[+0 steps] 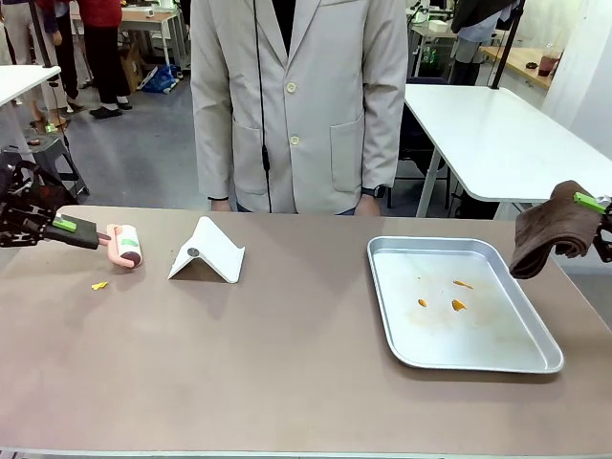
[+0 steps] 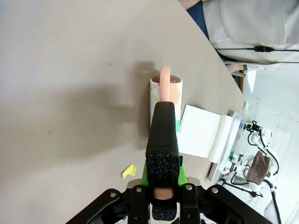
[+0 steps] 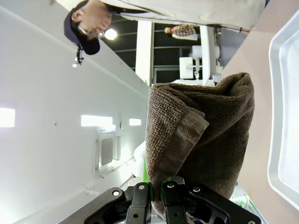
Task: Clean the surface of the table.
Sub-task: If a person points to the right, clean the right side of the table with your right hand, and if they point to the left, clean the left side with your left hand.
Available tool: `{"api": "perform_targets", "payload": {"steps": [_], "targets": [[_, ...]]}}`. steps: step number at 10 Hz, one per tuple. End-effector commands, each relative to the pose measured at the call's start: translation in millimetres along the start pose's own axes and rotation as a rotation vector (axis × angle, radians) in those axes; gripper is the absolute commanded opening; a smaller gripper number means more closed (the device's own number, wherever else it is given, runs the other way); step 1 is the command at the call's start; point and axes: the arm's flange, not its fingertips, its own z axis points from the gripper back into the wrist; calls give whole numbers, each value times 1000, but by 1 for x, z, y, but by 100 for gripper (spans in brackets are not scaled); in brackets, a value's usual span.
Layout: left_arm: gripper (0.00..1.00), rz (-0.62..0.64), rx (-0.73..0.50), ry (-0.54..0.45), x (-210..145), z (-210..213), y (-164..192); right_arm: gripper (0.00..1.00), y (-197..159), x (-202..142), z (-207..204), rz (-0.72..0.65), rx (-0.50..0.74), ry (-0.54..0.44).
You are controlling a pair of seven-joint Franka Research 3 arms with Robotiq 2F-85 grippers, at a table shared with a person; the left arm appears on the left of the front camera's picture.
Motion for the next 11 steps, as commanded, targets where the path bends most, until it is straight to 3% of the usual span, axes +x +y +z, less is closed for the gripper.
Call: {"api": "perform_targets", "payload": {"steps": [1,4,7,11], "targets": [[22,53,56,5,-2,-21,3,2,6,-2,1,-15,13,5],[22,2,-137,18,-5,-6,-25,2,6,-2,1,-15,13,5],[22,-68,-302,-6,-24,52,-43,2,6,-2,1,-15,13,5],[22,-161,-364,128,-71,142,-14,2,6,-2,1,-15,13,5]]}}
